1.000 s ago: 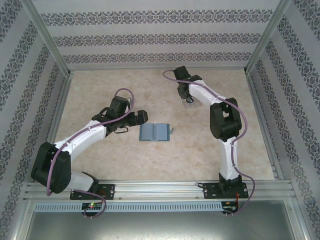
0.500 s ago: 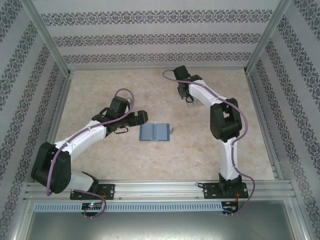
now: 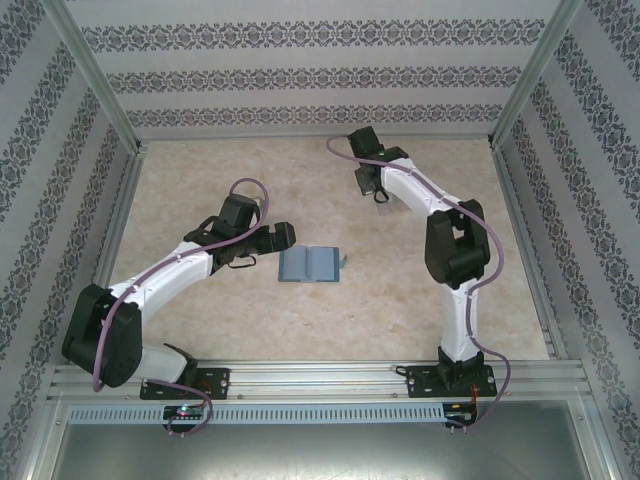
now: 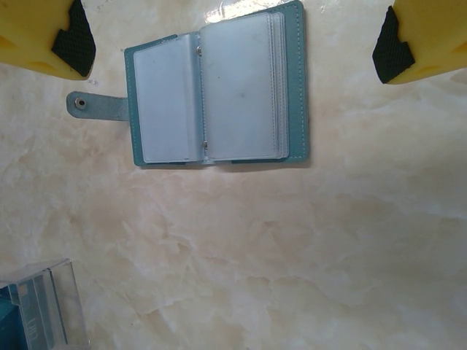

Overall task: Put the credit cards into the card holder
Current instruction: Pick up the credit card from the storage box.

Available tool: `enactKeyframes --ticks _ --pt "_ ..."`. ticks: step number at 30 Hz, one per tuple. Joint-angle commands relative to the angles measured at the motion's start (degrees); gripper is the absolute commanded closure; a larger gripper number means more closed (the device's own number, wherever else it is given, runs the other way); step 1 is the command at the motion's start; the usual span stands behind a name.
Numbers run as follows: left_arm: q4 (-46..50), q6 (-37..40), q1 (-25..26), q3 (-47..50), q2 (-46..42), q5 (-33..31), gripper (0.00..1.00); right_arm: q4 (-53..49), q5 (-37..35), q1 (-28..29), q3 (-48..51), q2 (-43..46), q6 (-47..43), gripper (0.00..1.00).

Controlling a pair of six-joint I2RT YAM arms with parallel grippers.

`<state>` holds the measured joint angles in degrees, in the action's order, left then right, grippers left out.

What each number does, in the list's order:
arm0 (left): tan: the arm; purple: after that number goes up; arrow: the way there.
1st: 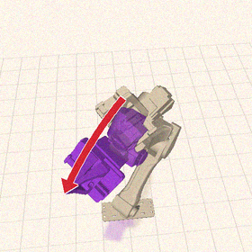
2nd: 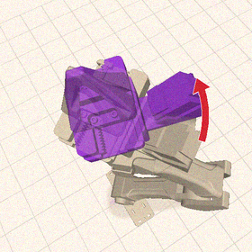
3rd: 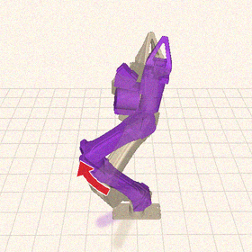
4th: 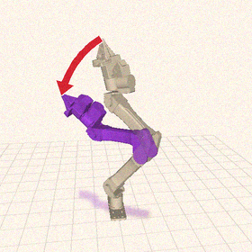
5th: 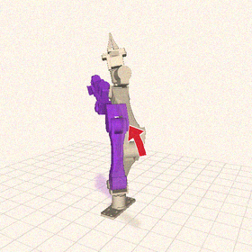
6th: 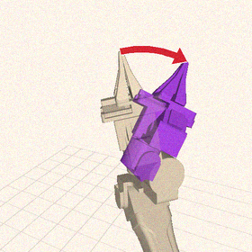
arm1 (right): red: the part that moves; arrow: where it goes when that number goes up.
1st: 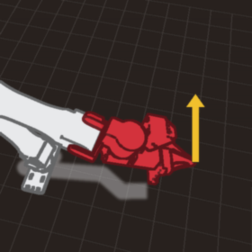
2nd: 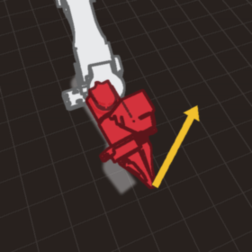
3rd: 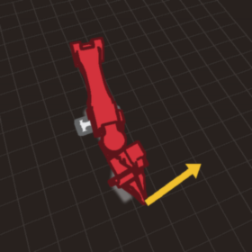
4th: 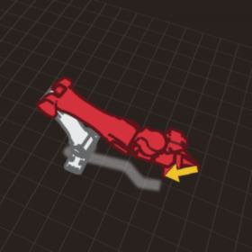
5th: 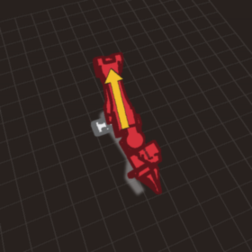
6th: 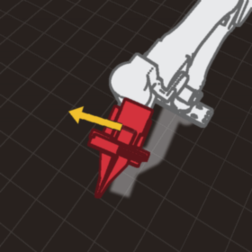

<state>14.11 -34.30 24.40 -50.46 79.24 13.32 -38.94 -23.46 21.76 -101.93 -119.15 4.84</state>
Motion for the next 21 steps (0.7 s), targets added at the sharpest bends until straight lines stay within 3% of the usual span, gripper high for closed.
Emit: enactKeyframes --ticks 1,3,6,7,15,21 --pt "2.4 1.0 0.7 -1.9 -2.4 -0.3 0.01 0.0 2.7 1.2 3.3 7.7 1.9 1.0" --pt "4.8 0.4 0.7 -2.9 -4.4 -3.2 0.01 1.6 5.1 2.0 6.9 12.0 1.3 1.0" --pt "15.3 -9.1 0.2 -5.8 -8.0 -14.5 0.01 7.1 9.4 4.1 15.6 20.3 1.9 1.0" --pt "16.6 -8.7 -0.2 -6.1 -9.0 -15.4 0.01 10.2 11.9 5.0 19.4 23.4 2.0 1.0" --pt "7.0 -9.8 -0.9 -4.9 -11.2 0.4 0.0 27.3 29.5 14.6 39.1 40.5 -8.3 1.0" --pt "3.4 -15.6 0.2 -6.2 -7.7 8.0 0.03 33.8 31.7 21.8 45.6 43.2 -14.5 1.0"
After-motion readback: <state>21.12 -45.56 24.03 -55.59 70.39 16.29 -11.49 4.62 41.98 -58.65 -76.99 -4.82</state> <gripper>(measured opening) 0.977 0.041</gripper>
